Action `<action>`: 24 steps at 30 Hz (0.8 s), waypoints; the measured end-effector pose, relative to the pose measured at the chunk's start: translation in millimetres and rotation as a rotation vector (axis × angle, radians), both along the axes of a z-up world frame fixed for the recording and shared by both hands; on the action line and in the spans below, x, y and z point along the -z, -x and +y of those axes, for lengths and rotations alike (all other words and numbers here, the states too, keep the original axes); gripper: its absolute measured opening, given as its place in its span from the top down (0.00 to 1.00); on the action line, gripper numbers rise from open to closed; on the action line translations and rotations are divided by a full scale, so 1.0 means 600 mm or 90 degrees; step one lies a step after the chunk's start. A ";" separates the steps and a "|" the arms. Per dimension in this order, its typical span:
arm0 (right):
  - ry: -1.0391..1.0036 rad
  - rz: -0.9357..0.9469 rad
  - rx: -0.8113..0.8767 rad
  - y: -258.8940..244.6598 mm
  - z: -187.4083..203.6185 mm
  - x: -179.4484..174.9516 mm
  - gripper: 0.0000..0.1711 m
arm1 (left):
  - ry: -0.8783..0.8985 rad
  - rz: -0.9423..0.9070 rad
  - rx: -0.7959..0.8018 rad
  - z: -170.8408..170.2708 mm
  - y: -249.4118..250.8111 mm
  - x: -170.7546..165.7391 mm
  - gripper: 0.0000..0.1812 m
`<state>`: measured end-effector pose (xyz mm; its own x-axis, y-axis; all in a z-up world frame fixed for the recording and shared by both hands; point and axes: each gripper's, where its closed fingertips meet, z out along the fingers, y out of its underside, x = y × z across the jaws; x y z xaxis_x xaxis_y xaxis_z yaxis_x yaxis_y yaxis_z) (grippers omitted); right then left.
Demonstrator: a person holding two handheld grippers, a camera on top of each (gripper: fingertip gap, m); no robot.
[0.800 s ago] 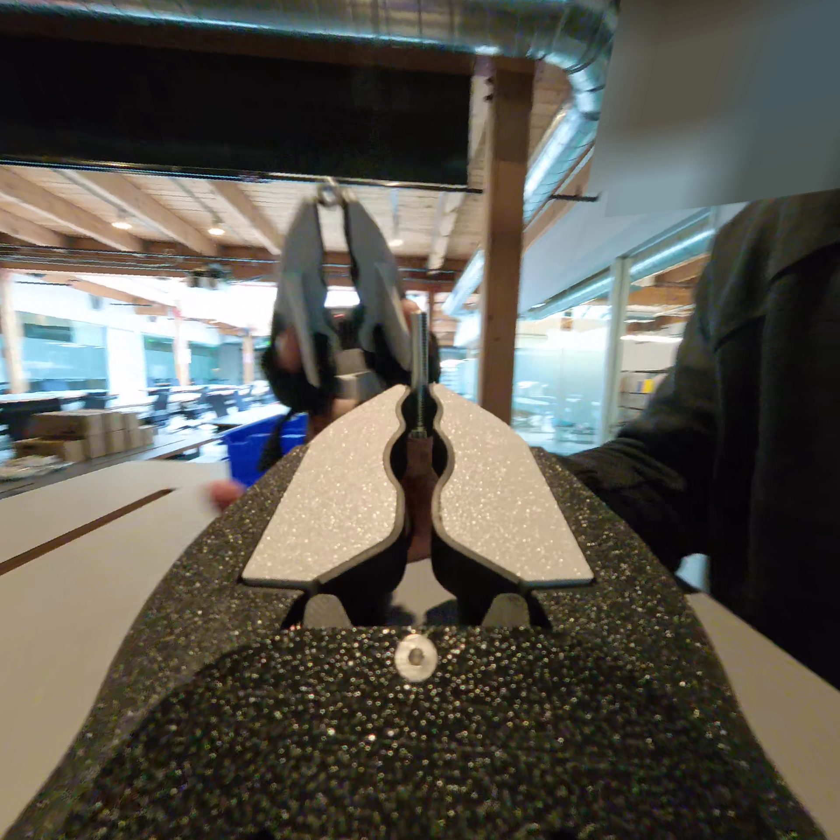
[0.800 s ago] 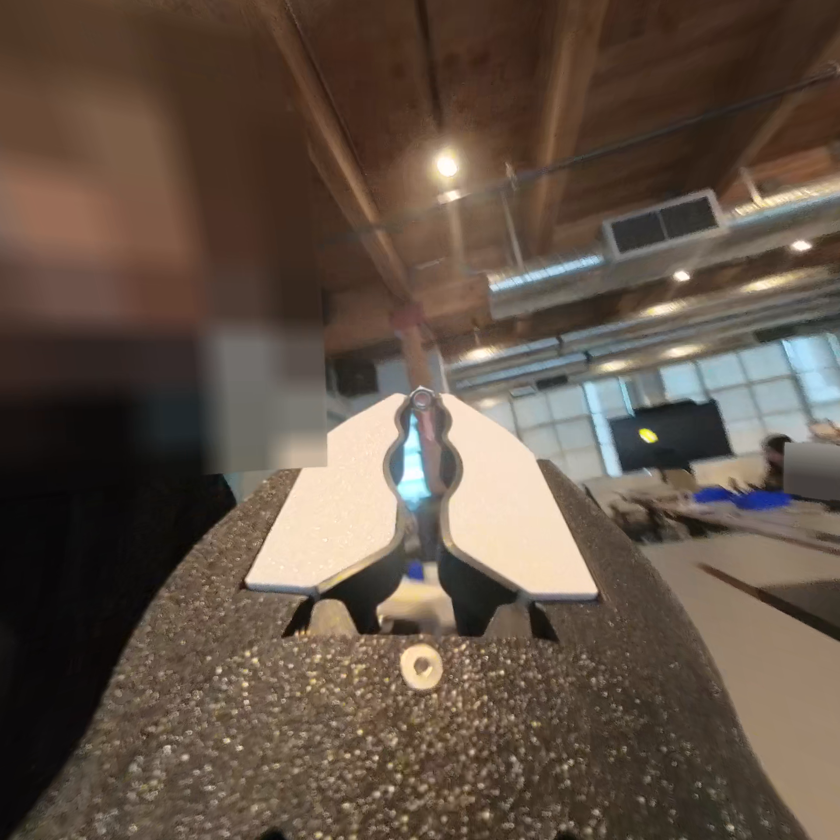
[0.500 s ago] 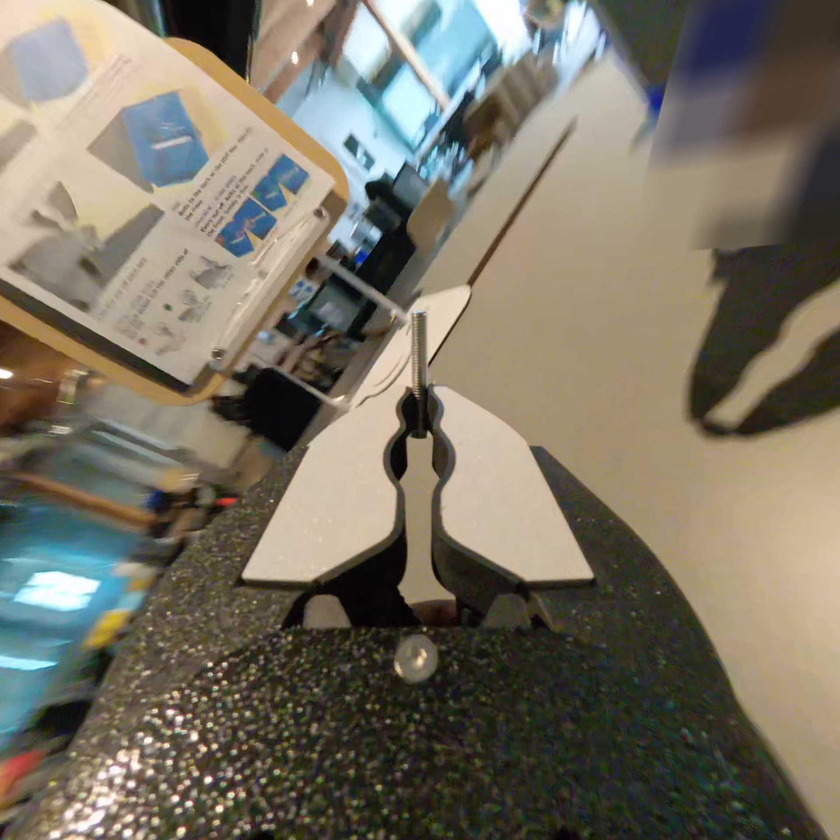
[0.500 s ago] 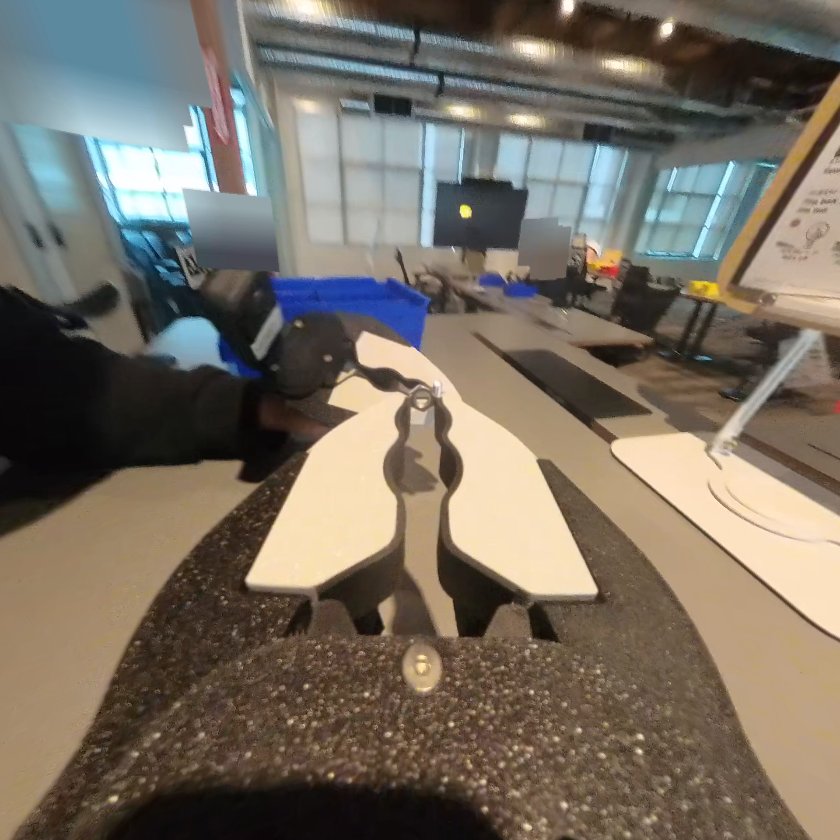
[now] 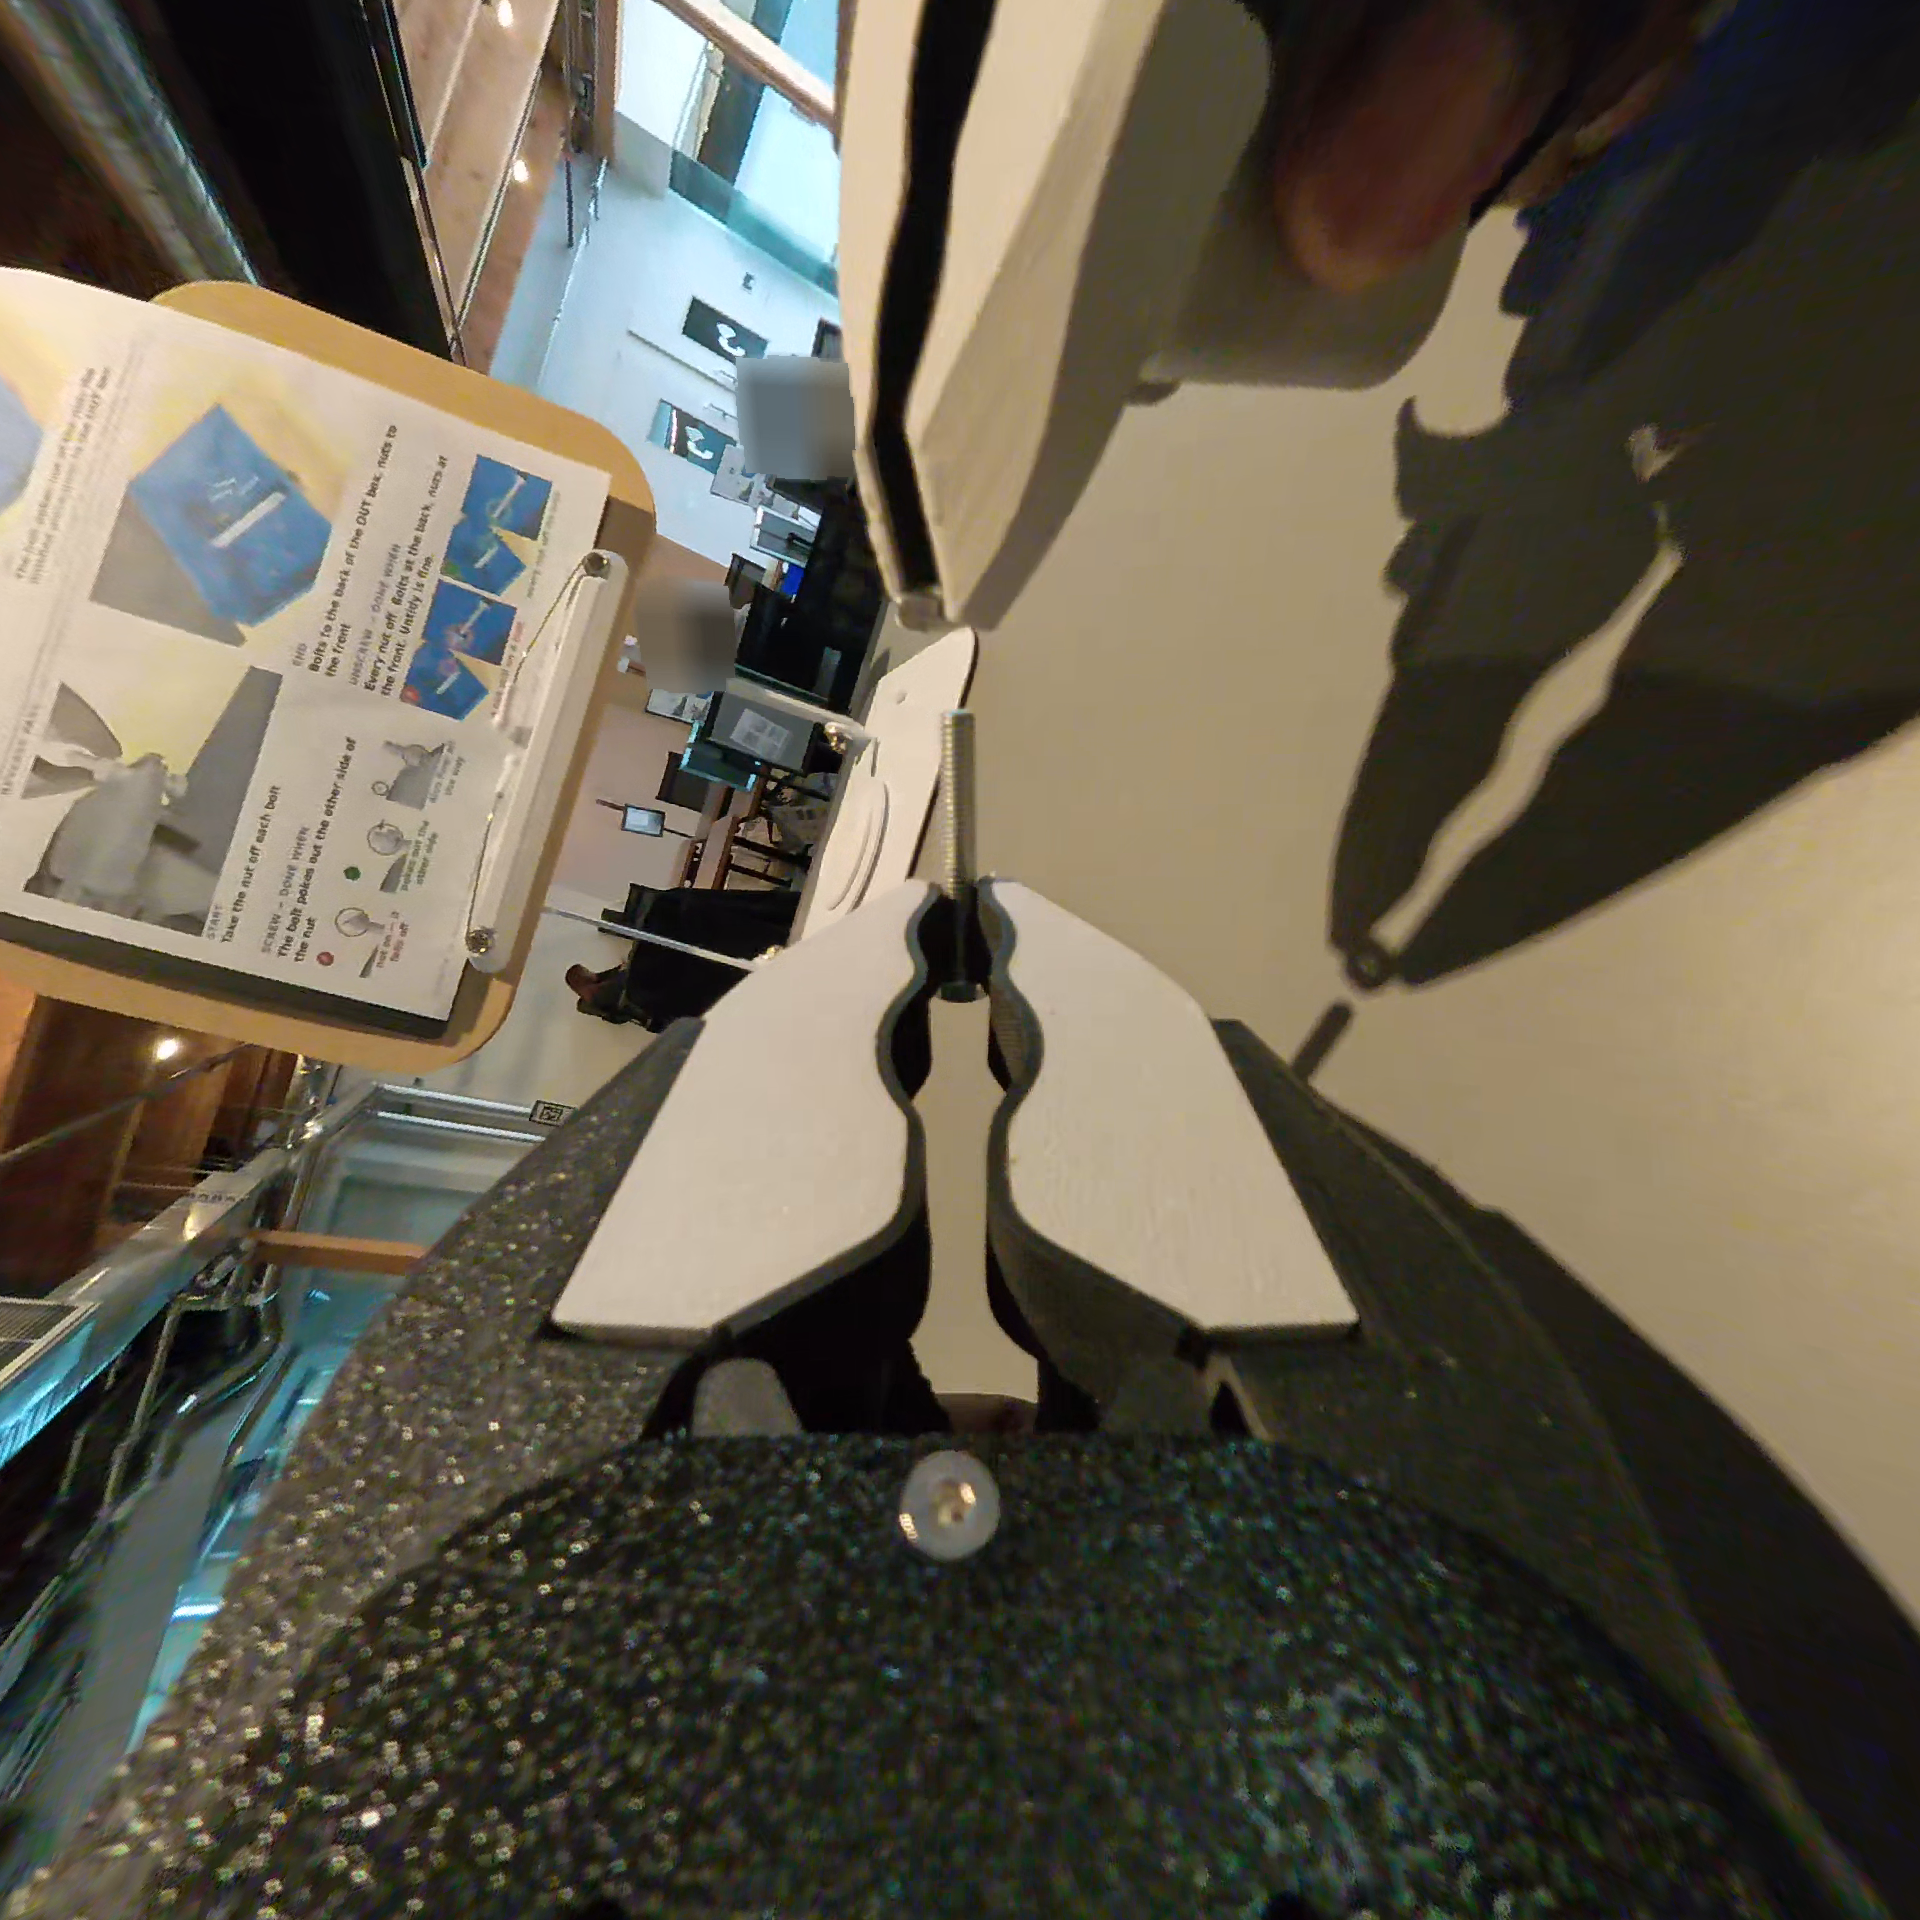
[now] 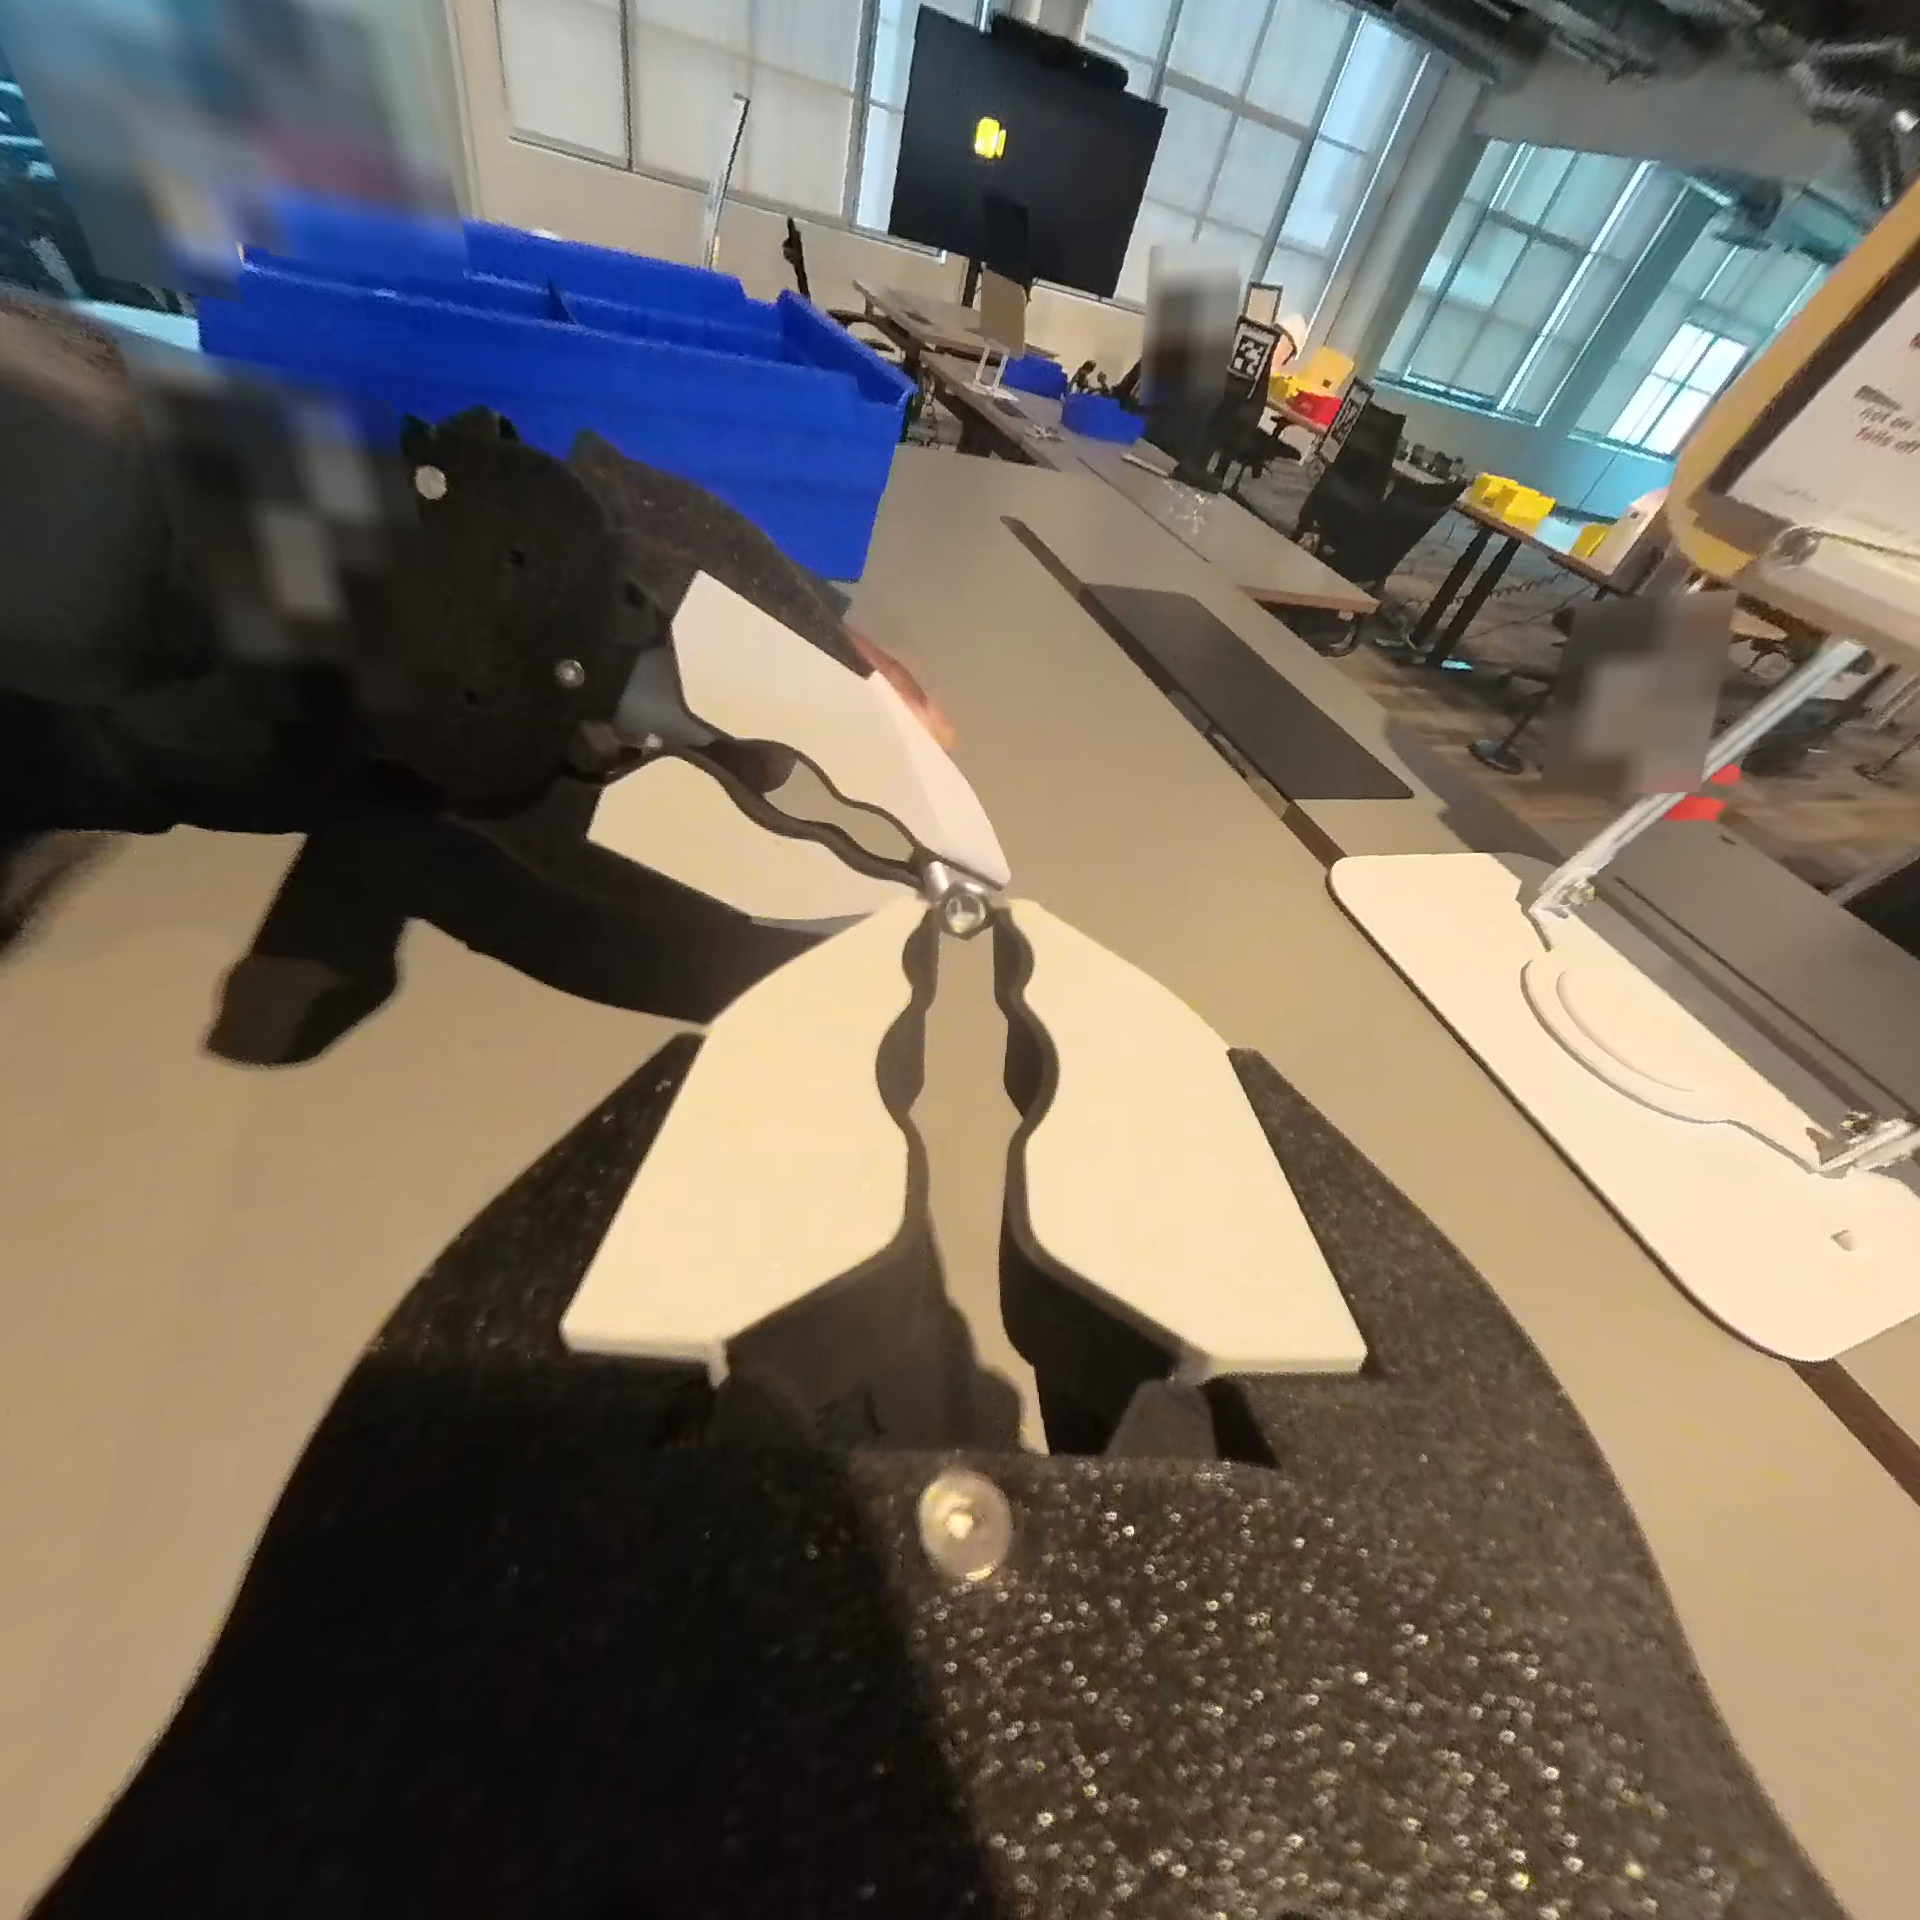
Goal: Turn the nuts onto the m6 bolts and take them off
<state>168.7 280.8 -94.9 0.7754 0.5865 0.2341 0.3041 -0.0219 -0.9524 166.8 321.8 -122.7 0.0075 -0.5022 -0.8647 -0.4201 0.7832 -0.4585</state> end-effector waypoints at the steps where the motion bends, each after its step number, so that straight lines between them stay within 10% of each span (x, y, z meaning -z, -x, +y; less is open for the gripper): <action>1: 0.004 -0.006 0.002 0.000 0.001 0.003 0.94 | 0.005 -0.004 0.004 -0.002 -0.001 -0.001 0.97; 24: 0.050 0.058 -0.020 0.010 -0.002 -0.002 0.94 | 0.017 -0.043 0.021 -0.013 -0.005 -0.013 0.97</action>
